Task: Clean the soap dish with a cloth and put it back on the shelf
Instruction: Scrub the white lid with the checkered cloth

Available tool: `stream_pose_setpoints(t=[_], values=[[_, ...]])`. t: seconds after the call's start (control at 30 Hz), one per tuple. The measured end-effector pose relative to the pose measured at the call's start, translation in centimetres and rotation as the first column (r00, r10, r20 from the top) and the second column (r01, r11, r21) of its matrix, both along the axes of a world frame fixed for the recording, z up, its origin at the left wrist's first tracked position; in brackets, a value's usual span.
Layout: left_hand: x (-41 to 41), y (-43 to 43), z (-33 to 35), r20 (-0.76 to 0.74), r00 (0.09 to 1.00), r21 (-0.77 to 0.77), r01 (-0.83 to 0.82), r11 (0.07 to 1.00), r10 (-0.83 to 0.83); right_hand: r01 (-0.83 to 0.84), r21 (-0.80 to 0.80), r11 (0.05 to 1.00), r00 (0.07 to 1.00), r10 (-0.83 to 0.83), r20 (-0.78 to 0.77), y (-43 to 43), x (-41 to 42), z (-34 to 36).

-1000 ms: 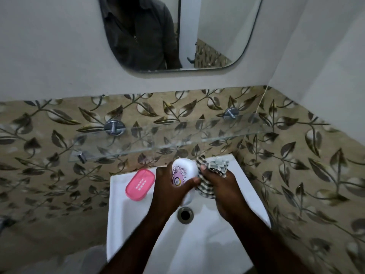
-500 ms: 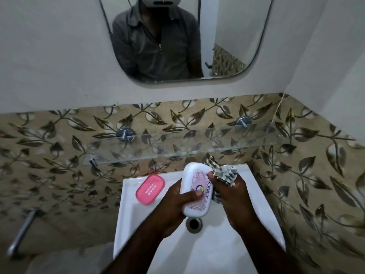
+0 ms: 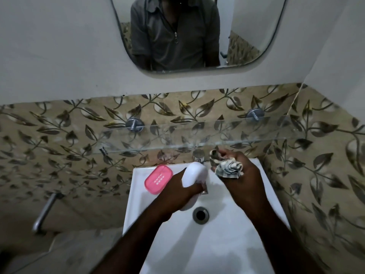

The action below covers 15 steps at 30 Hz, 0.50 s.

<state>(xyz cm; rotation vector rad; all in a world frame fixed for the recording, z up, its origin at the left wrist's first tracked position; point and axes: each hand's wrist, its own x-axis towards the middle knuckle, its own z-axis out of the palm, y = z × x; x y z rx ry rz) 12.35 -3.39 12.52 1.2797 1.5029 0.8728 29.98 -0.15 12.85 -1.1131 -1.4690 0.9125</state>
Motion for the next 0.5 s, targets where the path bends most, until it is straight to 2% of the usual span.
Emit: stream_pose_setpoints(t=[0.07,0.13,0.17,0.23,0.33,0.43,0.5], values=[[0.3,0.4,0.5,-0.038,0.996,0.011,0.081,0.997,-0.08,-0.11,0.1,0.989,0.977,0.089,0.195,-1.1,-1.0,0.9],[0.5,0.5,0.5,-0.098,0.984,0.081,0.155,0.985,-0.146,-0.184,0.247,0.951,0.912,0.072,0.403,-1.4,-1.5,0.9],[0.6,0.5,0.6,-0.16,0.973,0.135,0.189,0.973,-0.167,-0.209,0.284,0.936,0.896,0.067,0.438,-1.4,-1.4,0.7],[0.9,0.2,0.6,-0.258,0.951,0.187,0.221,0.957,-0.169,-0.195,0.235,0.952,0.906,0.083,0.414,-1.4,-0.6,0.4],[1.4,0.3,0.8,-0.287,0.949,0.172,0.185,0.968,-0.131,-0.126,0.211,0.969,0.934,0.043,0.356,-1.2,0.1,0.9],[1.5,1.0,0.2,-0.358,0.922,0.288,0.261,0.921,-0.149,-0.221,0.365,0.904,0.889,0.033,0.456,-1.9,-1.2,1.7],[1.6,1.2,0.2,-0.315,0.938,0.292,0.242,0.925,-0.146,-0.32,0.456,0.83,0.839,0.026,0.543,-1.8,-1.5,1.2]])
